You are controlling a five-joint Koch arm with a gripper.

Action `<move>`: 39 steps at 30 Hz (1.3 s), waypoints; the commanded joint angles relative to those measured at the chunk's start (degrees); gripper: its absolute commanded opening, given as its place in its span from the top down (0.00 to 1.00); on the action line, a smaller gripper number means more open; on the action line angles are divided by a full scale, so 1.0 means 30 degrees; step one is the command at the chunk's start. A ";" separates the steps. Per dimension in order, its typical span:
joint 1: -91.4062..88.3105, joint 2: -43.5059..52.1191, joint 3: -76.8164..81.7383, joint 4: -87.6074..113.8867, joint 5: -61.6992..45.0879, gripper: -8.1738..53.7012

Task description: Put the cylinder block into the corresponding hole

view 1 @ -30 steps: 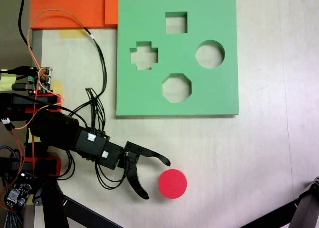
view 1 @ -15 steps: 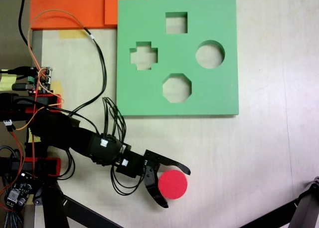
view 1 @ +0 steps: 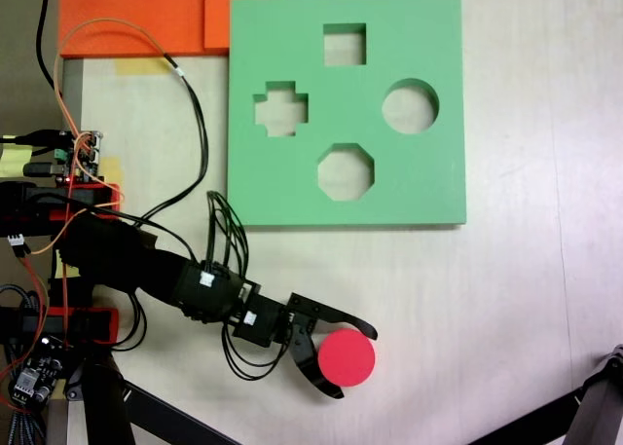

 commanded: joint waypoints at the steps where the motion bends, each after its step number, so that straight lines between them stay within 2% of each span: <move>1: -0.0381 0.2490 0.0674 -0.0029 0.0059 0.52; 4: -0.1553 0.5859 0.2373 0.1494 -0.0615 0.57; 8: -0.4687 1.0840 0.2930 0.5420 -0.0615 0.57; 16: -1.3682 1.3184 -0.0146 0.9111 -0.0381 0.57; 23: -1.7227 1.0752 -0.1758 0.8789 -0.0439 0.60; 39: -1.7139 0.2461 -1.0371 0.9053 -0.0850 0.60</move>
